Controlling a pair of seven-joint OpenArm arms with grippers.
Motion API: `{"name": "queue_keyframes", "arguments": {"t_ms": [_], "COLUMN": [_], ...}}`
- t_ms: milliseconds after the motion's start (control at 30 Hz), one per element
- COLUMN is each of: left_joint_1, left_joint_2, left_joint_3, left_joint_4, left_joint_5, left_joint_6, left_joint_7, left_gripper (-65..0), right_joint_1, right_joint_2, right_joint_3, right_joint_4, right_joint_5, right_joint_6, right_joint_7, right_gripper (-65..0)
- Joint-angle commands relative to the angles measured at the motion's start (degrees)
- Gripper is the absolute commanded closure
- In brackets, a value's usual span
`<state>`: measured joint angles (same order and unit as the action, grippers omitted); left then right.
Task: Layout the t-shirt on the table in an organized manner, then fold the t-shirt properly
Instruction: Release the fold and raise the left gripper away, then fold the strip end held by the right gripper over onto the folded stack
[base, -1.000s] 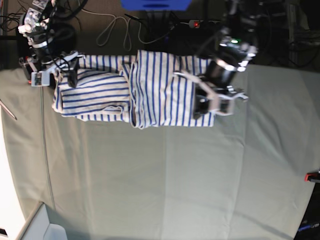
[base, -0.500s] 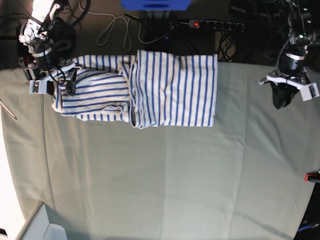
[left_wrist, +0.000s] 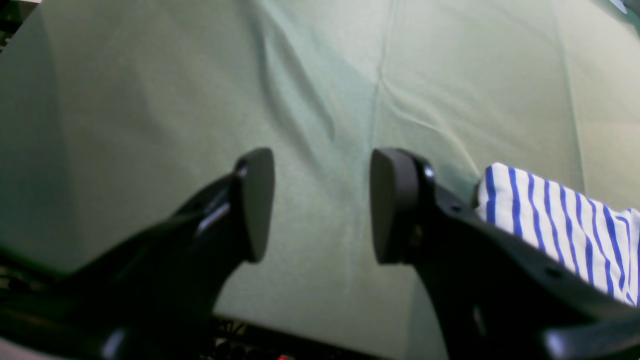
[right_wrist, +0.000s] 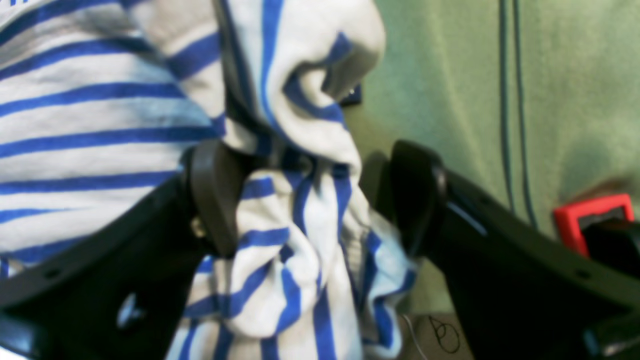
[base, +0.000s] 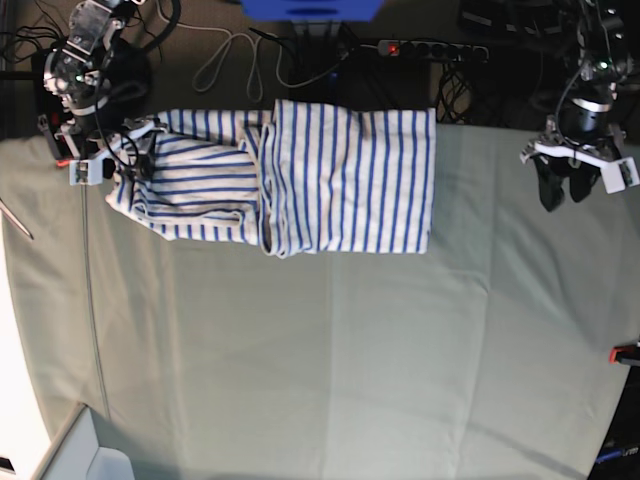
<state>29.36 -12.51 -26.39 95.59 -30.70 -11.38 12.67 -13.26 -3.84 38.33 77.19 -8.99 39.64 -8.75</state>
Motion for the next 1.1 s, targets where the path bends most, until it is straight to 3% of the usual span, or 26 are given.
{"name": "queue_keyframes", "arguments": {"t_ms": [0, 133, 400, 733, 1067], "left_joint_1": [0.1, 0.1, 0.2, 0.2, 0.2], "left_joint_2": [-0.6, -0.6, -0.6, -0.5, -0.5], "left_joint_3": [-0.5, -0.5, -0.6, -7.3, -8.6], "left_joint_4": [0.8, 0.8, 0.8, 0.8, 0.8], "left_joint_5": [-0.2, -0.1, -0.1, -0.2, -0.1], "left_joint_6": [-0.4, -0.4, -0.4, -0.3, -0.3], "left_joint_7": [-1.5, -1.6, -1.7, -1.5, -1.5], "left_gripper": [-30.2, -30.2, -30.2, -30.1, -30.1], "right_joint_1": [-0.2, -0.2, -0.2, -5.1, -17.1], "right_joint_2": [0.1, -0.2, -2.9, -5.2, -5.2], "right_joint_3": [0.0, 0.0, 0.0, -2.2, -23.0], "right_joint_4": [0.5, 0.4, 1.5, 17.3, 31.8], "right_joint_5": [0.2, 0.2, 0.2, 0.2, 0.2], "right_joint_6": [0.4, 0.4, 0.4, 0.4, 0.4], "right_joint_7": [0.4, 0.4, 0.4, 0.4, 0.4], "right_gripper": [-42.3, -33.3, 0.0, 0.0, 0.0]}}
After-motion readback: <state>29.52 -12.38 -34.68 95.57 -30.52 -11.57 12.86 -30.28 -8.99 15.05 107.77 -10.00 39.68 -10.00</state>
